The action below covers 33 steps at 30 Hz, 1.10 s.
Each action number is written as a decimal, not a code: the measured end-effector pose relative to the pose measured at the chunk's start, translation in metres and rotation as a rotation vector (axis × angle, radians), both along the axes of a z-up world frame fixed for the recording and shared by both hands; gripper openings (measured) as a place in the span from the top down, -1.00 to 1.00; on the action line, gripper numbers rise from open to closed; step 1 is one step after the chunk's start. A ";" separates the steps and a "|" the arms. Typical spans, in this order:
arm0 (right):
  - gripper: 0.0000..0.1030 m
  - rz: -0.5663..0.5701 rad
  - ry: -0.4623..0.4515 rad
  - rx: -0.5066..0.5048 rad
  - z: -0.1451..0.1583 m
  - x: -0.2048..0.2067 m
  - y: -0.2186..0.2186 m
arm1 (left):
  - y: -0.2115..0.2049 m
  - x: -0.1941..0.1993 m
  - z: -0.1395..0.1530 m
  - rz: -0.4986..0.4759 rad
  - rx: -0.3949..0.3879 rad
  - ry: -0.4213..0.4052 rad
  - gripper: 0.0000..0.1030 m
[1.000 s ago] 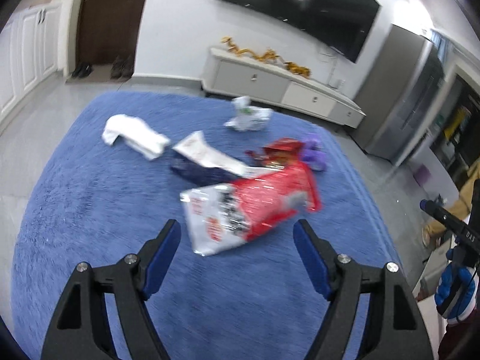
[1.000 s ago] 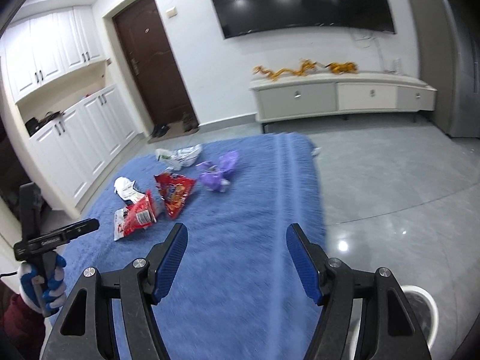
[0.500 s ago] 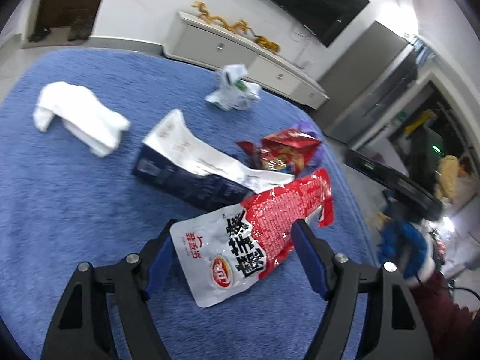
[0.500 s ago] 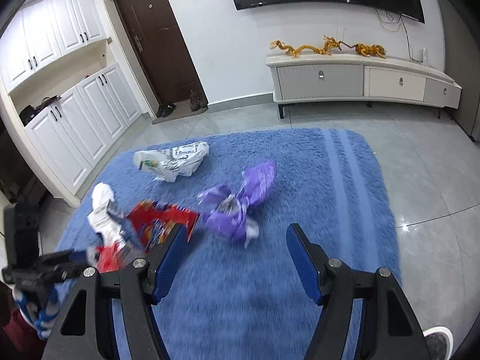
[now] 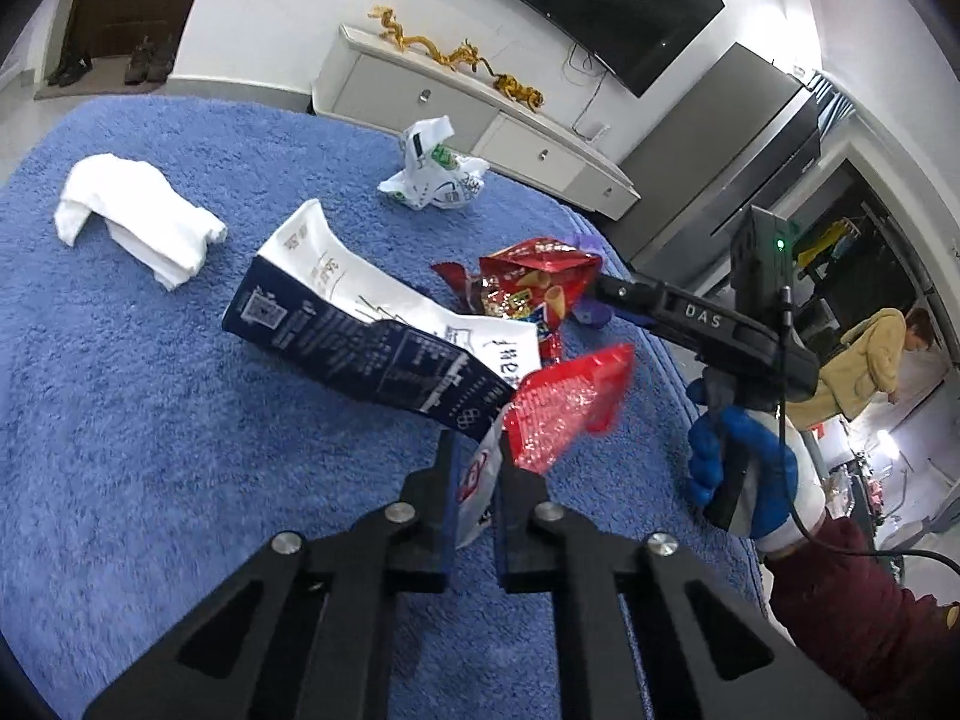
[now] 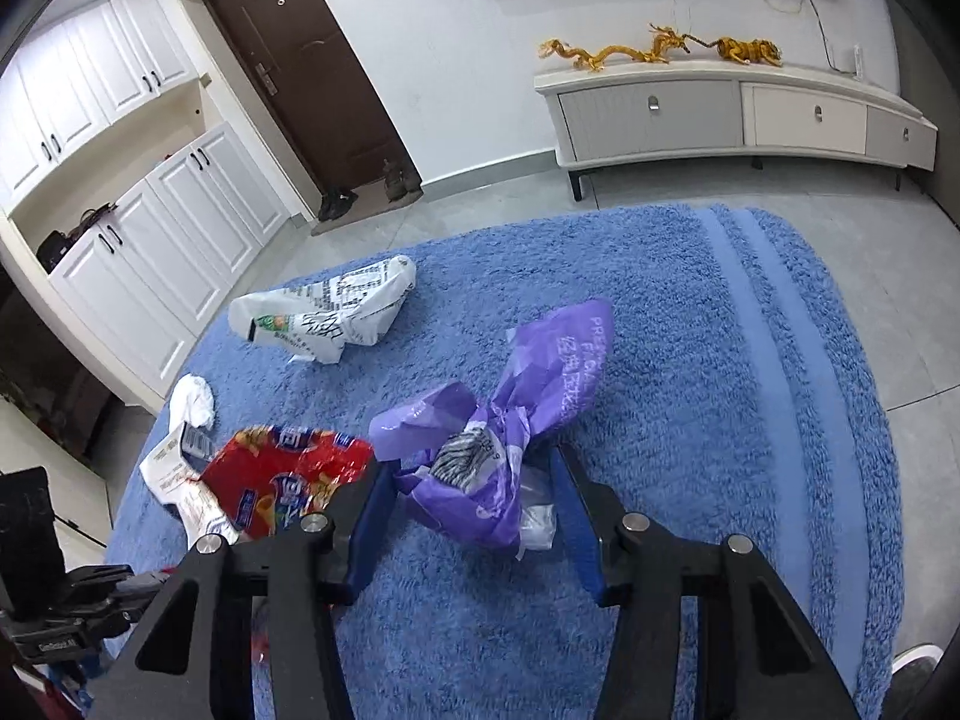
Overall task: Collect trash
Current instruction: 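Grasp the white printed packet with the left tool while the right tool grasps the purple bag, then carry the packet and purple bag over the bin and open both tools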
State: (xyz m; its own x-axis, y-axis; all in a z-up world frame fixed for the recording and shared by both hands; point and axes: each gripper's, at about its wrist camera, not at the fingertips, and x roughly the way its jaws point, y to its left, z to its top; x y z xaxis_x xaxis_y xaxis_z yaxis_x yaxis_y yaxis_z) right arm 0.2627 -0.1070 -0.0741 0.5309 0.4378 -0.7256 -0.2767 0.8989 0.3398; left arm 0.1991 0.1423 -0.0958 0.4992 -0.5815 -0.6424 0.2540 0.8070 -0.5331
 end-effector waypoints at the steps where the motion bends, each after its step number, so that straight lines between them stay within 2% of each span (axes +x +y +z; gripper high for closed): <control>1: 0.26 0.003 -0.004 0.006 0.001 -0.003 -0.001 | 0.000 -0.003 0.001 0.006 -0.002 -0.002 0.95; 4: 0.33 -0.002 -0.025 0.013 0.011 -0.020 -0.010 | -0.002 -0.014 0.007 0.034 0.005 -0.014 0.96; 13: 0.35 0.015 -0.054 0.046 0.035 -0.090 -0.034 | -0.002 -0.060 0.035 0.083 -0.007 -0.058 0.97; 23: 0.34 0.018 -0.122 0.059 0.074 -0.193 -0.070 | -0.018 -0.127 0.073 0.117 0.068 -0.127 0.97; 33: 0.35 -0.082 -0.158 0.087 0.090 -0.269 -0.126 | -0.055 -0.173 0.105 0.081 0.112 -0.207 0.96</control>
